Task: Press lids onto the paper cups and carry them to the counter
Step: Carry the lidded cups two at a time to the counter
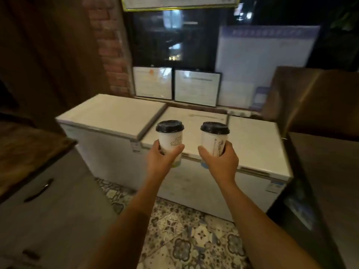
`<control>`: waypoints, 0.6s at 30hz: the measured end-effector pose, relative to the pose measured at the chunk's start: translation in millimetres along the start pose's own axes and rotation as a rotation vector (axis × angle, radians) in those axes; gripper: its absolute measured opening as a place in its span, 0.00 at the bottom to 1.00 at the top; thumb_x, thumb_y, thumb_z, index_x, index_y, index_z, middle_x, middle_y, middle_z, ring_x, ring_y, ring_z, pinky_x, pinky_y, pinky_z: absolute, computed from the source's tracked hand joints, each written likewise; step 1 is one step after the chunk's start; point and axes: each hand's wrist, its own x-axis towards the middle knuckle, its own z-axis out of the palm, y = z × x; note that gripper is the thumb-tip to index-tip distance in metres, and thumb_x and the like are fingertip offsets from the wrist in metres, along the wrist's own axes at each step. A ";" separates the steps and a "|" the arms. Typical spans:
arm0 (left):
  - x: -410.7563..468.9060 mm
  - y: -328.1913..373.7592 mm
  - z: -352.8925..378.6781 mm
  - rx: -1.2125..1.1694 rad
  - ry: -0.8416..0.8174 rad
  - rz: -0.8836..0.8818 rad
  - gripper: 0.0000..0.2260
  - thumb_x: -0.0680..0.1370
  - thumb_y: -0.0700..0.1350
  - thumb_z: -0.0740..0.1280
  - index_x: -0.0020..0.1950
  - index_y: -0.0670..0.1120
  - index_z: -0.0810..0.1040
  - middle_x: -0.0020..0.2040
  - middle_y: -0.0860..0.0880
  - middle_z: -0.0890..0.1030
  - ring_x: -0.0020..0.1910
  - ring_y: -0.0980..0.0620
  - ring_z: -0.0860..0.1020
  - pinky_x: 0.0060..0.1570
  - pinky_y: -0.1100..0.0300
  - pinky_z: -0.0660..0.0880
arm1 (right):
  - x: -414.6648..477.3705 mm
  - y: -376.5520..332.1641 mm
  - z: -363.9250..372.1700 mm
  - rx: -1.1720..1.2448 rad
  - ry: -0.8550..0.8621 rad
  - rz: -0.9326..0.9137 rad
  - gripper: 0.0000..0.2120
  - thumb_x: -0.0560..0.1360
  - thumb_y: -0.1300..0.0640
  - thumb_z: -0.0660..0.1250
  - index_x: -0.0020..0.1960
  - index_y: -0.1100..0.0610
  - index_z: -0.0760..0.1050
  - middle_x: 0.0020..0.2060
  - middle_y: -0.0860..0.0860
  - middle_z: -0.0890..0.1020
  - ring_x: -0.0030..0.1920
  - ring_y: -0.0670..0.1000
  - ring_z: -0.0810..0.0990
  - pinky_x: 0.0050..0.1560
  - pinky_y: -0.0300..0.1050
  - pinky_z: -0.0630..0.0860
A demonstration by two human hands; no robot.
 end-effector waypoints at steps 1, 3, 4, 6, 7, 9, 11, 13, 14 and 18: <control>1.0 -2.5 -33.8 0.010 0.040 0.000 0.24 0.71 0.56 0.79 0.62 0.49 0.78 0.49 0.57 0.83 0.46 0.61 0.82 0.37 0.70 0.79 | -11.4 -13.6 26.2 0.007 -0.028 -0.024 0.26 0.63 0.40 0.81 0.55 0.45 0.73 0.45 0.41 0.80 0.44 0.45 0.81 0.39 0.37 0.76; 1.6 -13.4 -108.1 0.022 0.149 0.005 0.24 0.70 0.57 0.79 0.61 0.49 0.78 0.49 0.56 0.84 0.46 0.61 0.83 0.36 0.72 0.78 | -40.8 -45.6 85.5 0.023 -0.105 -0.075 0.26 0.63 0.40 0.81 0.55 0.46 0.73 0.46 0.43 0.80 0.44 0.46 0.81 0.40 0.38 0.77; 0.8 -20.3 -143.3 0.031 0.207 0.002 0.25 0.70 0.58 0.79 0.61 0.50 0.79 0.49 0.56 0.84 0.47 0.61 0.83 0.37 0.72 0.79 | -55.5 -60.1 114.3 0.032 -0.150 -0.095 0.27 0.63 0.41 0.81 0.55 0.46 0.73 0.46 0.43 0.80 0.44 0.46 0.81 0.39 0.36 0.75; -3.0 -29.4 -202.2 0.051 0.307 -0.011 0.25 0.69 0.59 0.79 0.61 0.51 0.79 0.50 0.56 0.84 0.47 0.62 0.83 0.37 0.72 0.78 | -80.6 -84.2 164.4 0.050 -0.233 -0.125 0.28 0.63 0.40 0.81 0.57 0.48 0.74 0.48 0.44 0.80 0.44 0.46 0.81 0.36 0.33 0.73; -5.4 -35.0 -233.0 0.061 0.358 -0.020 0.24 0.70 0.59 0.79 0.61 0.50 0.79 0.50 0.56 0.84 0.47 0.61 0.83 0.36 0.73 0.78 | -95.6 -97.0 190.6 0.058 -0.282 -0.141 0.29 0.63 0.40 0.81 0.58 0.49 0.75 0.48 0.44 0.80 0.44 0.46 0.81 0.37 0.34 0.74; -9.9 -45.1 -290.5 0.072 0.444 -0.024 0.24 0.71 0.57 0.79 0.61 0.49 0.78 0.52 0.54 0.84 0.49 0.59 0.83 0.36 0.74 0.77 | -125.2 -118.3 241.2 0.068 -0.369 -0.170 0.30 0.63 0.40 0.81 0.59 0.49 0.75 0.50 0.45 0.81 0.45 0.47 0.82 0.40 0.40 0.78; -13.0 -53.7 -340.1 0.108 0.516 -0.027 0.24 0.71 0.57 0.79 0.62 0.50 0.78 0.54 0.53 0.83 0.50 0.59 0.83 0.37 0.75 0.77 | -150.1 -134.2 285.1 0.085 -0.449 -0.189 0.29 0.62 0.40 0.81 0.58 0.47 0.75 0.50 0.45 0.81 0.47 0.49 0.83 0.42 0.45 0.81; -15.9 -64.1 -387.3 0.125 0.590 -0.045 0.24 0.70 0.58 0.79 0.61 0.51 0.77 0.54 0.54 0.83 0.50 0.59 0.82 0.40 0.71 0.79 | -174.8 -148.0 327.5 0.105 -0.526 -0.222 0.31 0.62 0.37 0.80 0.59 0.48 0.75 0.51 0.45 0.81 0.48 0.49 0.84 0.45 0.48 0.83; -17.7 -69.3 -409.3 0.129 0.626 -0.054 0.24 0.70 0.58 0.79 0.61 0.51 0.77 0.53 0.54 0.83 0.51 0.58 0.83 0.42 0.68 0.81 | -186.5 -154.4 348.2 0.115 -0.566 -0.245 0.32 0.62 0.36 0.80 0.60 0.49 0.75 0.51 0.45 0.81 0.48 0.49 0.83 0.46 0.48 0.83; -23.5 -90.7 -503.8 0.158 0.780 -0.089 0.24 0.69 0.59 0.80 0.60 0.52 0.77 0.52 0.56 0.83 0.50 0.59 0.83 0.43 0.68 0.81 | -240.2 -185.3 440.6 0.103 -0.757 -0.332 0.34 0.63 0.35 0.79 0.61 0.51 0.74 0.53 0.48 0.81 0.49 0.49 0.81 0.48 0.50 0.82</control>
